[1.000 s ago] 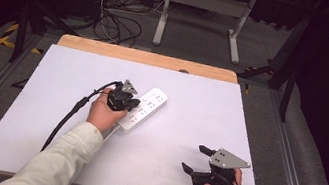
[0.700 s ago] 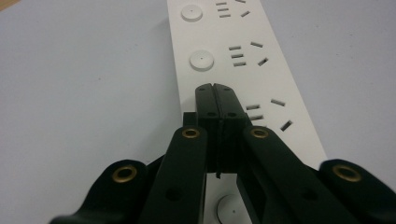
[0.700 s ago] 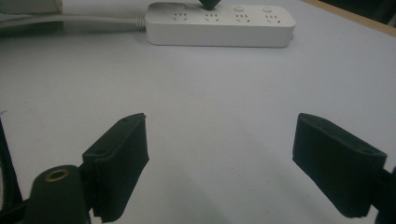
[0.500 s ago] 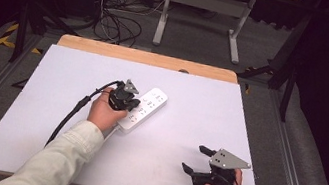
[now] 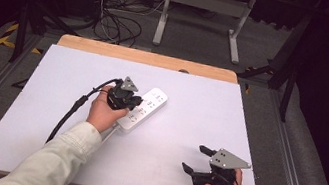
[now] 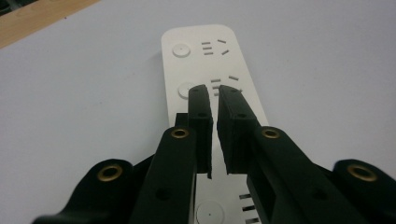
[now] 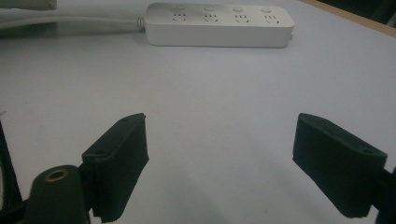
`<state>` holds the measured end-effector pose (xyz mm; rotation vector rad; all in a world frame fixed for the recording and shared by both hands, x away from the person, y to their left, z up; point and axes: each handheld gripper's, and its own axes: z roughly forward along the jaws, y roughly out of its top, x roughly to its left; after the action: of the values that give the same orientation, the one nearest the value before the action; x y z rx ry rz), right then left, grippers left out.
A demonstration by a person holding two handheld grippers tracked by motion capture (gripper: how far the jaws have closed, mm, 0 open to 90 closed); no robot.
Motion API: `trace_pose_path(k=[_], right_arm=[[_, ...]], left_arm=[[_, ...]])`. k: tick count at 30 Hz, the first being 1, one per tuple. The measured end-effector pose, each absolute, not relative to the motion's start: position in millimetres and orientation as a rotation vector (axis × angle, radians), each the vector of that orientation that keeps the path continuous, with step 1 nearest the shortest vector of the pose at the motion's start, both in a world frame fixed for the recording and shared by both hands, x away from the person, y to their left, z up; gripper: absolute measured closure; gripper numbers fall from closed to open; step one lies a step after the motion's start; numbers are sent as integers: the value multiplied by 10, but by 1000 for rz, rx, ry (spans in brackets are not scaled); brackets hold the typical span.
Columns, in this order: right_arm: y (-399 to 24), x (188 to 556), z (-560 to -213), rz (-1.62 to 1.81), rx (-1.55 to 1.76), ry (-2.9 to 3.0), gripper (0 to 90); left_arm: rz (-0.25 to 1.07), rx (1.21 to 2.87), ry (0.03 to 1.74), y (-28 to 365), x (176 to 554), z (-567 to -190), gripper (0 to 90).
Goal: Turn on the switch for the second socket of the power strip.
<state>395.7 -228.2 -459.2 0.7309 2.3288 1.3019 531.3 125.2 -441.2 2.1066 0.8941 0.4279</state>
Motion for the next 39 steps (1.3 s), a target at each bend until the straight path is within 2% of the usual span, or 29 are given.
trace_pose_path(k=[18, 21, 25, 29, 33, 39], right_arm=[[-2278, 3954, -4591, 1296, 732, 2330, 186], [-2283, 3955, -4590, 1299, 733, 2325, 186], [-2284, 3955, -4590, 1294, 733, 2325, 186], [-2282, 3950, -4587, 1299, 732, 2324, 186], [-2277, 3947, -4586, 1296, 730, 2323, 186], [-2279, 3946, -4584, 1296, 730, 2320, 185]], left_arm=[[428, 2057, 885, 1328, 5206, -4214, 765], [430, 2053, 880, 1344, 5190, -4186, 708], [419, 2036, 871, 1380, 5144, -4127, 551], [413, 2019, 847, 1448, 5070, -4031, 460], [413, 2019, 823, 1504, 4966, -3934, 391], [427, 2012, 795, 1613, 4807, -3841, 341]])
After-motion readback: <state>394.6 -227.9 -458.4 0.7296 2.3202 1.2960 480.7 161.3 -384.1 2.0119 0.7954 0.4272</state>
